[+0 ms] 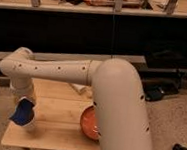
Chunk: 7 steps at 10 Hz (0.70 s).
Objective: Place the white sponge in the ceramic cup
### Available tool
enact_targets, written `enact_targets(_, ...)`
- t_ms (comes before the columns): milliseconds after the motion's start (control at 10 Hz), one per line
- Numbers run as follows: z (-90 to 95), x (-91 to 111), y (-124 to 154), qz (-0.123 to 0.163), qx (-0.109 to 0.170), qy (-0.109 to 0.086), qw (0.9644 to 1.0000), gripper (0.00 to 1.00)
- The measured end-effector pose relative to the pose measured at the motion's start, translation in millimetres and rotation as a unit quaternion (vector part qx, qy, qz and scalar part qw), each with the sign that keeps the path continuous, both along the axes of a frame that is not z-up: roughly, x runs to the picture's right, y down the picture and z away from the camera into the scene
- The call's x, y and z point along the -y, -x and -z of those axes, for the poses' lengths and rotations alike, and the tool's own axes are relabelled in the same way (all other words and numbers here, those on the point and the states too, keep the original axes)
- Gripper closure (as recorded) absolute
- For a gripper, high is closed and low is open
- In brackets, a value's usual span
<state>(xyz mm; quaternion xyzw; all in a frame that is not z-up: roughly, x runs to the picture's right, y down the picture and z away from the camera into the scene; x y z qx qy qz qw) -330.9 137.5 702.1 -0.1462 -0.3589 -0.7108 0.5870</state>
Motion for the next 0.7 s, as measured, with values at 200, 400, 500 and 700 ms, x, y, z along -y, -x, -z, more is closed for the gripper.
enact_targets(200,-0.2,-0.3,-0.3,0.001,0.001,0.000,1.0000,0.29)
enact_targets(400,-0.1,-1.1,-0.5,0.002,0.002,0.001,1.0000,0.32)
enact_targets(500,0.0,-1.1,-0.6,0.002,0.002,0.001,1.0000,0.35)
enact_targets(700,-0.5,-1.7,-1.4,0.004,0.004,0.002,1.0000,0.36)
